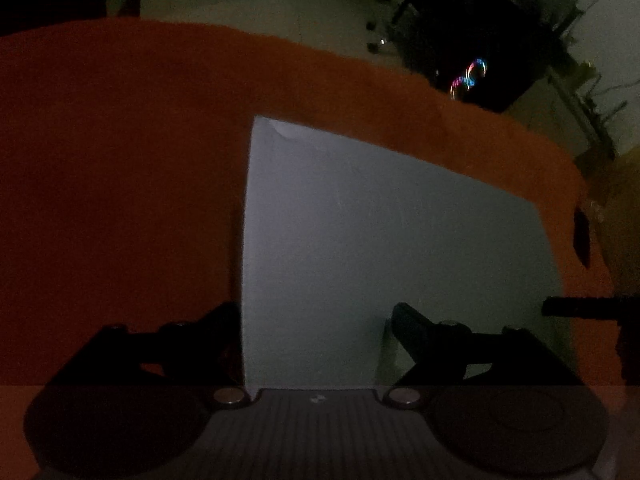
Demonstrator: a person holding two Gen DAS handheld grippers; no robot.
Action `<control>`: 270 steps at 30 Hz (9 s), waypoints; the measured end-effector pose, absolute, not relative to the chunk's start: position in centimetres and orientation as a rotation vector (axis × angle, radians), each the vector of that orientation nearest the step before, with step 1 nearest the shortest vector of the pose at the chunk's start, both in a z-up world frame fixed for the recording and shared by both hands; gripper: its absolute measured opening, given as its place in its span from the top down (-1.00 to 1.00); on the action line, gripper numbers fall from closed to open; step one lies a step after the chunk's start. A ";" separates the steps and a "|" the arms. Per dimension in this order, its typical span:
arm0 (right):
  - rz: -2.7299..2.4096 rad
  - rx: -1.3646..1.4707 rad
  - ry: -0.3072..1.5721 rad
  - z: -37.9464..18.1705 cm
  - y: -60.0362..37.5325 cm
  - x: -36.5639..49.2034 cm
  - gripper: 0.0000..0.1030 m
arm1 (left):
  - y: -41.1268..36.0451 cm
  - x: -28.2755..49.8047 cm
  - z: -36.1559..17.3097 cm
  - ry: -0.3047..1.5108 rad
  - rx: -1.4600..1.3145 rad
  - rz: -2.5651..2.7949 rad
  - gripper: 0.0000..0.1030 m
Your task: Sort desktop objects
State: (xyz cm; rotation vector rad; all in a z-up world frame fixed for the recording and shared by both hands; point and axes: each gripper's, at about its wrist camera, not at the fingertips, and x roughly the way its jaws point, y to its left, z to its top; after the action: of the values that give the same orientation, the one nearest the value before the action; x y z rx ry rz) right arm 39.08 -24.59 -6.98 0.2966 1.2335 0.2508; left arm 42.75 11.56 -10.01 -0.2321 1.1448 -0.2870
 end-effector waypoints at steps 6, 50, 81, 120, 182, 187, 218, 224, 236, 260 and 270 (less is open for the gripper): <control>0.262 0.278 1.187 -2.6 -23.7 37.0 -0.37 | 11.7 40.8 -5.8 1.106 -0.210 -0.279 -0.56; 0.174 0.175 1.175 3.4 -24.1 19.0 -0.39 | 5.3 26.2 -2.6 1.202 0.030 -0.308 -0.64; 0.235 0.121 1.221 3.1 -24.6 15.2 -0.35 | 9.1 16.7 -2.8 1.207 -0.032 -0.388 -0.60; 0.258 0.077 1.239 3.0 -26.4 15.2 -0.60 | 10.2 13.8 -1.2 1.152 -0.010 -0.430 -0.68; 0.101 0.234 0.933 13.5 -22.4 2.8 -0.89 | -1.2 -3.1 10.9 0.790 0.092 -0.264 -0.99; 0.060 0.270 0.866 12.8 -19.1 -2.1 -0.94 | -1.6 -7.1 8.9 0.825 0.102 -0.151 -0.99; 0.034 0.110 0.942 3.9 -15.8 -6.8 -0.95 | 1.4 -9.0 4.2 0.864 0.108 0.027 -0.99; 0.034 0.091 0.953 3.6 -16.6 -6.3 -0.95 | 1.4 -8.9 4.7 0.865 0.082 0.013 -0.99; 0.051 0.082 0.933 5.1 -15.5 -5.5 -0.95 | 1.7 -7.7 5.4 0.855 0.048 0.011 -0.99; 0.044 0.086 0.956 5.5 -15.7 -5.4 -0.96 | 1.6 -6.6 5.2 0.879 0.056 0.007 -0.99; 0.048 0.084 0.960 5.5 -15.6 -5.4 -0.96 | 1.4 -6.7 5.0 0.884 0.060 0.004 -0.99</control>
State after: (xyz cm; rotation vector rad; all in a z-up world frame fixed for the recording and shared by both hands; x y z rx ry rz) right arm -5.43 -15.64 5.46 0.0836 0.9596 0.0477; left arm -6.73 1.42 4.99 0.0596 0.8838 0.0043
